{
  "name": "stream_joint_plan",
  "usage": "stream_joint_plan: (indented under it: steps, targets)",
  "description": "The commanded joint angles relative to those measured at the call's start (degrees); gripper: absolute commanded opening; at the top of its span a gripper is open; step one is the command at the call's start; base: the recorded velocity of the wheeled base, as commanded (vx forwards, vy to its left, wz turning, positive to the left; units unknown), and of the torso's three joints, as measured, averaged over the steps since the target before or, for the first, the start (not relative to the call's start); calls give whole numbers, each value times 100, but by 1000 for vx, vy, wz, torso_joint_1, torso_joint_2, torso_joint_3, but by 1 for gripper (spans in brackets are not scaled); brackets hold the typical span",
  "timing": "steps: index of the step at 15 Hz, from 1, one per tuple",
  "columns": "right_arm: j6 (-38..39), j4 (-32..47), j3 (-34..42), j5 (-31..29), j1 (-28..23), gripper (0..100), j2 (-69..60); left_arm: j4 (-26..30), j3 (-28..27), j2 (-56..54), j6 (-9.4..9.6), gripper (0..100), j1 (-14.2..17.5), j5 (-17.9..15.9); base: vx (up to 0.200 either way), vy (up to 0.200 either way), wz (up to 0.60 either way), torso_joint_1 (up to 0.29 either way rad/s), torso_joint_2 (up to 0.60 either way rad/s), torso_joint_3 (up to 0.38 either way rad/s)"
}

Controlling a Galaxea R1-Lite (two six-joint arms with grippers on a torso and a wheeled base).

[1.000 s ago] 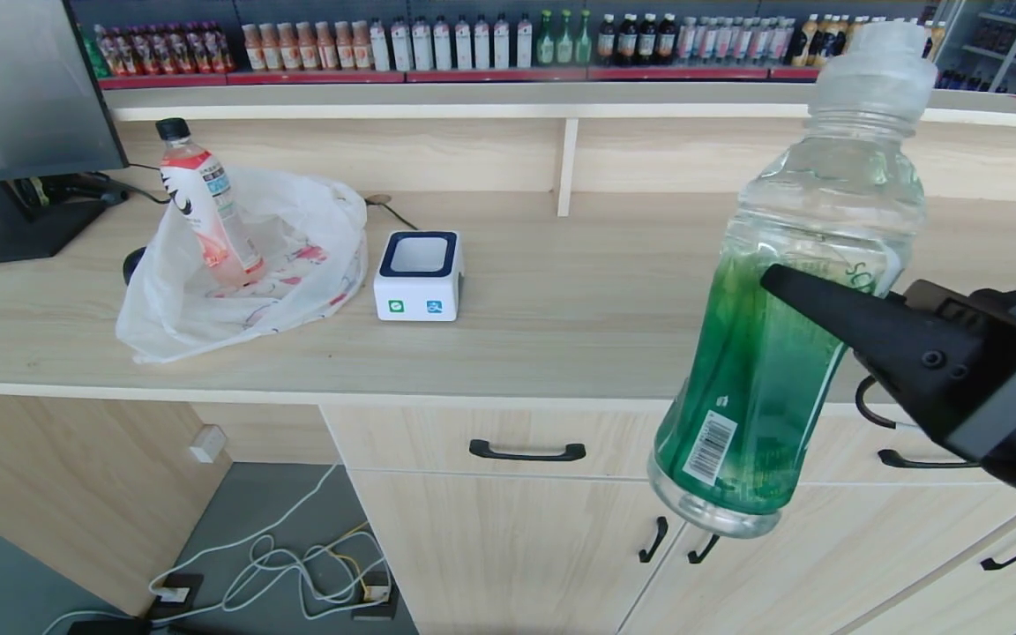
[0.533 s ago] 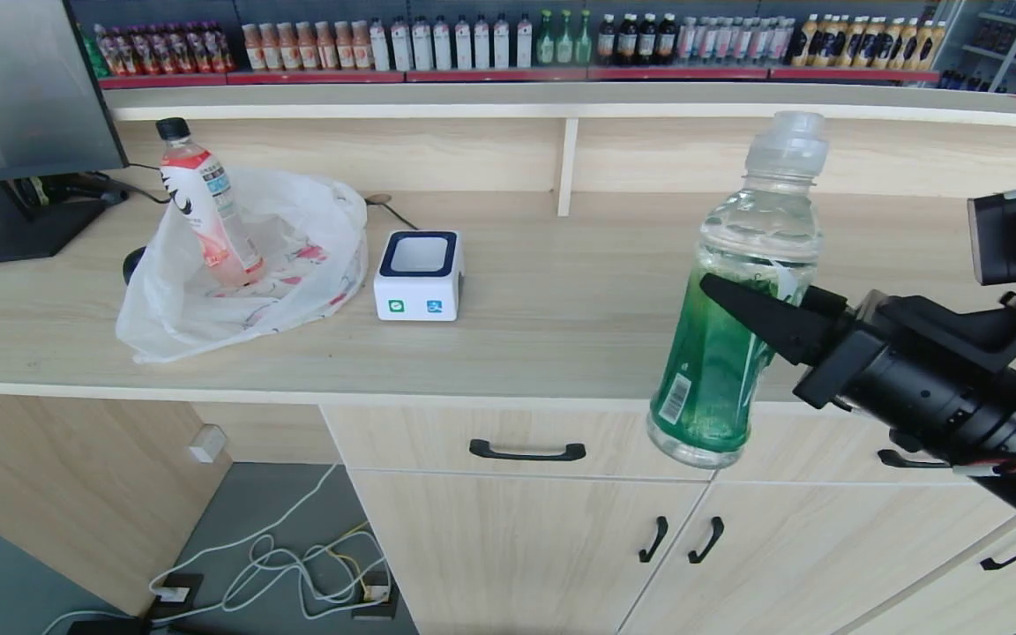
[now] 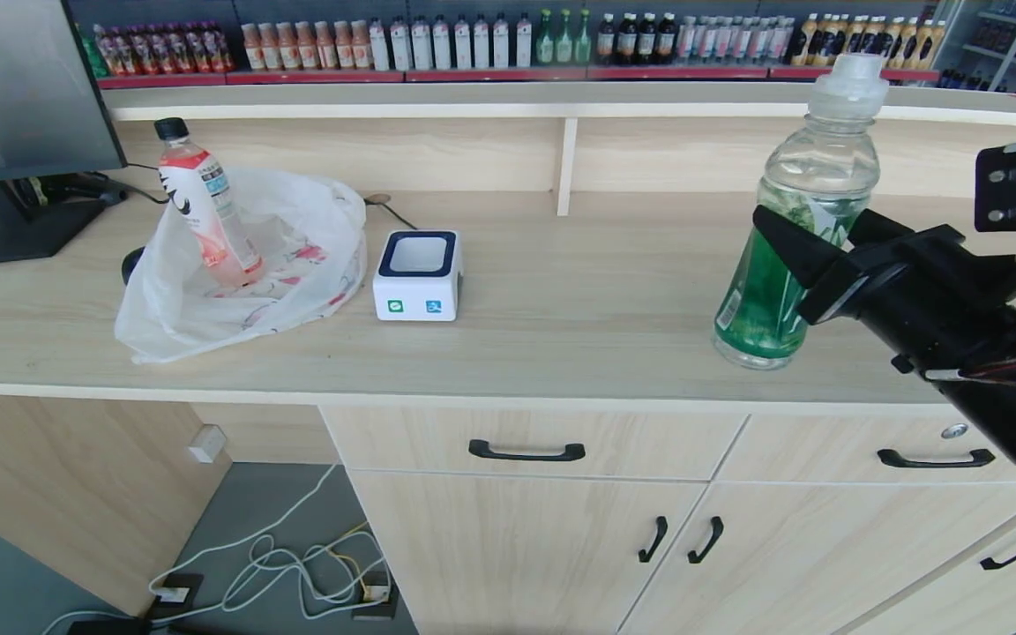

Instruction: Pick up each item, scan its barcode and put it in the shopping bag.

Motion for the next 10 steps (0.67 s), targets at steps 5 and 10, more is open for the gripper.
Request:
stream_joint_plan:
  steps: [5, 10]
  targets:
    - [-127, -183, 83, -257, -12, 0, -139, -1, 0, -2, 13, 100, 4, 1, 0, 0, 0, 0, 0, 0]
    - [-118, -192, -137, -266, -56, 0, -183, -1, 0, -2, 13, 100, 4, 1, 0, 160, 0, 4, -1, 1]
